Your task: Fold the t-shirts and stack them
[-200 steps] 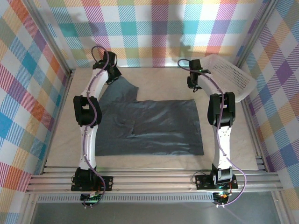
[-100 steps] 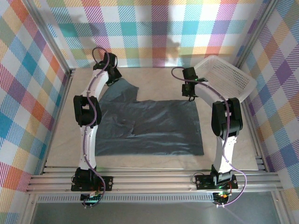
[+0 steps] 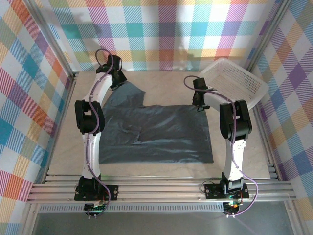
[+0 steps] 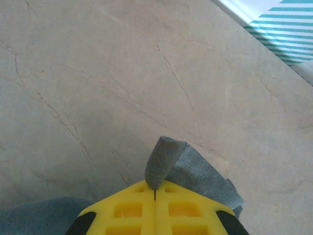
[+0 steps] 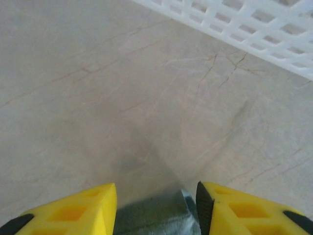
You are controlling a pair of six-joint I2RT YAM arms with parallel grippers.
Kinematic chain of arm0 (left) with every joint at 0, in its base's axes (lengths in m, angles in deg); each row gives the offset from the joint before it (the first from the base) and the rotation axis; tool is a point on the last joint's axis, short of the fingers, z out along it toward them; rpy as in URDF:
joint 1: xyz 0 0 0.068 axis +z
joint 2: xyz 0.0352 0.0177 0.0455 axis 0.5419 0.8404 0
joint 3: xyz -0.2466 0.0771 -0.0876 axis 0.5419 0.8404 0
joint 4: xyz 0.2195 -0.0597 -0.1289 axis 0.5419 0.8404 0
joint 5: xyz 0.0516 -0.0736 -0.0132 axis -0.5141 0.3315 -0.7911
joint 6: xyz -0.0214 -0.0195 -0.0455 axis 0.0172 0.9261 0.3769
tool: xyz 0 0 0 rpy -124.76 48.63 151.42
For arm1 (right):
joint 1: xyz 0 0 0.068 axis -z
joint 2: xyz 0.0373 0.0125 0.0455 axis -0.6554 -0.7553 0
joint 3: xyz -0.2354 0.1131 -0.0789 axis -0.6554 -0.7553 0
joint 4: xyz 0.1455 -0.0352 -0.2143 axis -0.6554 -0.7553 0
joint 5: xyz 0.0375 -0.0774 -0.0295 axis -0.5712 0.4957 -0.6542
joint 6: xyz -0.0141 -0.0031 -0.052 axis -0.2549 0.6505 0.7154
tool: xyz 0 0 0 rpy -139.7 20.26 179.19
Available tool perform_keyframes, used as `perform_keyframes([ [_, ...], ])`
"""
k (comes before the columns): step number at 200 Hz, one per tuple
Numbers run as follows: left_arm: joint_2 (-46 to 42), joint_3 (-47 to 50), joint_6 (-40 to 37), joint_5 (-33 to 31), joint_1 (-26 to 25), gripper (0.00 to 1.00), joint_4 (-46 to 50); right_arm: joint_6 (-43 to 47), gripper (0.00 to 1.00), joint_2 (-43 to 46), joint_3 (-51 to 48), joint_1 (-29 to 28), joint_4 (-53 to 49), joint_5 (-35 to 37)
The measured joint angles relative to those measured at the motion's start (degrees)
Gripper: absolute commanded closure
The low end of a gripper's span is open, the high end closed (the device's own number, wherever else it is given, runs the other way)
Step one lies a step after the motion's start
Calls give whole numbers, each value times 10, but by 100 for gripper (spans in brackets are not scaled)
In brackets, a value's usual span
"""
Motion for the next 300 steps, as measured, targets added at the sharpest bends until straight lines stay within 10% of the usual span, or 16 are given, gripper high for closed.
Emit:
perform_keyframes([
  [158,-34,0,-1,24,9,100,2,-63,64,-55,125,1,-156,9],
  [222,-46,0,-1,25,12,100,4,-77,100,-63,143,1,-181,5],
  [300,-46,0,-2,24,16,100,5,-70,100,-21,73,2,-159,8],
])
